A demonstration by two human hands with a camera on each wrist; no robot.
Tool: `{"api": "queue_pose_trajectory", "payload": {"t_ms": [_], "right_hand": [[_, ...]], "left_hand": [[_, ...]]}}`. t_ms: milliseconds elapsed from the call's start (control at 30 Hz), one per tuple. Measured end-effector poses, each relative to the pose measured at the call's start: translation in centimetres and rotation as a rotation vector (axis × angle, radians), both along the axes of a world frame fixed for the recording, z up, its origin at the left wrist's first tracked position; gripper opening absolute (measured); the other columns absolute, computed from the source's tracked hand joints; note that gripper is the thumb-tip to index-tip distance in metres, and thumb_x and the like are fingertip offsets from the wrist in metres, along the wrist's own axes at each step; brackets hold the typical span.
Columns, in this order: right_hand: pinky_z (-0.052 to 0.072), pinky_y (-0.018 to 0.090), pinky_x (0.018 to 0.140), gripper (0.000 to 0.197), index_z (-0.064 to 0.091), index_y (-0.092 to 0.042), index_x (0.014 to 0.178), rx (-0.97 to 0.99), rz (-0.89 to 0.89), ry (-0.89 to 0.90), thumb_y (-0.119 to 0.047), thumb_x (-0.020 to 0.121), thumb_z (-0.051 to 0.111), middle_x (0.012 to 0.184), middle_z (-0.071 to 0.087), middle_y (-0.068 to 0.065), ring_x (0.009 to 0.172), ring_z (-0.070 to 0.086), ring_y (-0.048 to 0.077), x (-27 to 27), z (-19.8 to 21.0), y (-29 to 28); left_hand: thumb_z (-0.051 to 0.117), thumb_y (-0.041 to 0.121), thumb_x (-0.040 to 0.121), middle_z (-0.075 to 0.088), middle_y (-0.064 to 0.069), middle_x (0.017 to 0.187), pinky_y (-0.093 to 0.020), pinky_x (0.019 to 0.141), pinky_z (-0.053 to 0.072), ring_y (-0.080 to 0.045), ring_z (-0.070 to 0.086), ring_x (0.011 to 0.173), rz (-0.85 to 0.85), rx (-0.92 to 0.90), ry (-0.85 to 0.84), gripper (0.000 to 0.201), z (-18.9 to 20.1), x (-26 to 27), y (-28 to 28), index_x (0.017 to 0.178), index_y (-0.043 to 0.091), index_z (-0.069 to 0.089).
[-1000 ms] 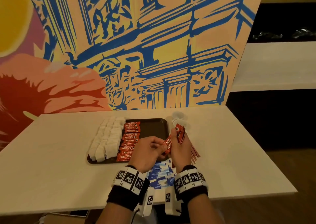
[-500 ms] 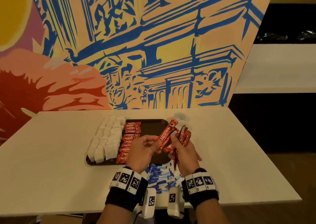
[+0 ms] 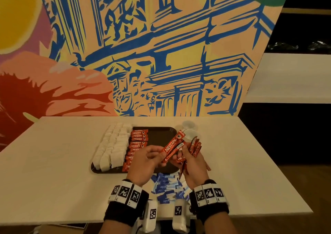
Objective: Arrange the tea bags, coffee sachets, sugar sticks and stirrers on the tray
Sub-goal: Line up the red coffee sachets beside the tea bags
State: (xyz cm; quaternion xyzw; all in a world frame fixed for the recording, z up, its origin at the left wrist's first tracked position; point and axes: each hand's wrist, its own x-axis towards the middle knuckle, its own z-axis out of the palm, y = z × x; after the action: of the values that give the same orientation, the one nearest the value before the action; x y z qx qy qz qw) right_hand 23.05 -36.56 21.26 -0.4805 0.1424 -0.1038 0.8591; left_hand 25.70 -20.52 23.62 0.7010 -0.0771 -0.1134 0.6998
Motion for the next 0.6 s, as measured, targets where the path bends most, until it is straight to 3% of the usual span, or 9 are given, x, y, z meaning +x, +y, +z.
{"api": "queue_pose_trajectory", "payload": {"t_ms": [100, 200, 367, 533, 600], "right_hand": [[0.057, 0.034, 0.06, 0.026, 0.061, -0.005, 0.107, 0.035, 0.025, -0.005, -0.028, 0.097, 0.061, 0.065, 0.05, 0.005, 0.057, 0.051, 0.014, -0.3, 0.3, 0.6], [0.043, 0.026, 0.048, 0.028, 0.058, -0.01, 0.095, 0.101, 0.116, -0.014, -0.036, 0.09, 0.067, 0.061, 0.04, 0.0, 0.051, 0.039, 0.01, -0.7, 0.5, 1.1], [0.041, 0.025, 0.046, 0.021, 0.058, -0.007, 0.091, 0.097, 0.26, -0.054, -0.026, 0.092, 0.067, 0.058, 0.04, 0.003, 0.048, 0.04, 0.012, -1.3, 0.6, 1.6], [0.041, 0.025, 0.047, 0.032, 0.061, -0.007, 0.107, -0.022, 0.188, 0.01, -0.025, 0.086, 0.076, 0.064, 0.053, 0.003, 0.049, 0.046, 0.01, -1.3, 0.3, 1.0], [0.042, 0.026, 0.05, 0.029, 0.062, -0.008, 0.107, -0.1, 0.166, 0.018, -0.025, 0.087, 0.076, 0.065, 0.059, 0.0, 0.05, 0.05, 0.01, -1.6, 0.5, 1.0]], "left_hand": [[0.069, 0.01, 0.091, 0.076, -0.007, 0.089, -0.031, 0.074, 0.061, -0.027, 0.075, 0.084, 0.013, -0.032, 0.033, 0.015, -0.1, -0.3, 0.4, 0.106, 0.011, 0.067], [0.07, 0.011, 0.09, 0.076, -0.008, 0.091, -0.033, 0.075, 0.06, -0.028, 0.074, 0.086, 0.044, -0.1, 0.069, 0.016, 0.1, -0.5, 0.5, 0.106, 0.01, 0.068], [0.069, 0.008, 0.091, 0.076, -0.013, 0.091, -0.032, 0.072, 0.061, -0.032, 0.074, 0.085, 0.022, -0.11, 0.079, 0.016, 0.6, -0.9, 0.2, 0.106, 0.003, 0.068], [0.07, 0.009, 0.091, 0.076, -0.011, 0.089, -0.03, 0.069, 0.061, -0.026, 0.075, 0.083, 0.066, -0.06, 0.086, 0.014, 0.8, -0.8, 0.5, 0.104, 0.004, 0.069], [0.069, 0.008, 0.091, 0.076, -0.011, 0.089, -0.028, 0.068, 0.06, -0.024, 0.075, 0.082, 0.118, -0.045, 0.083, 0.013, 0.9, -0.5, 1.0, 0.103, 0.004, 0.068]]}}
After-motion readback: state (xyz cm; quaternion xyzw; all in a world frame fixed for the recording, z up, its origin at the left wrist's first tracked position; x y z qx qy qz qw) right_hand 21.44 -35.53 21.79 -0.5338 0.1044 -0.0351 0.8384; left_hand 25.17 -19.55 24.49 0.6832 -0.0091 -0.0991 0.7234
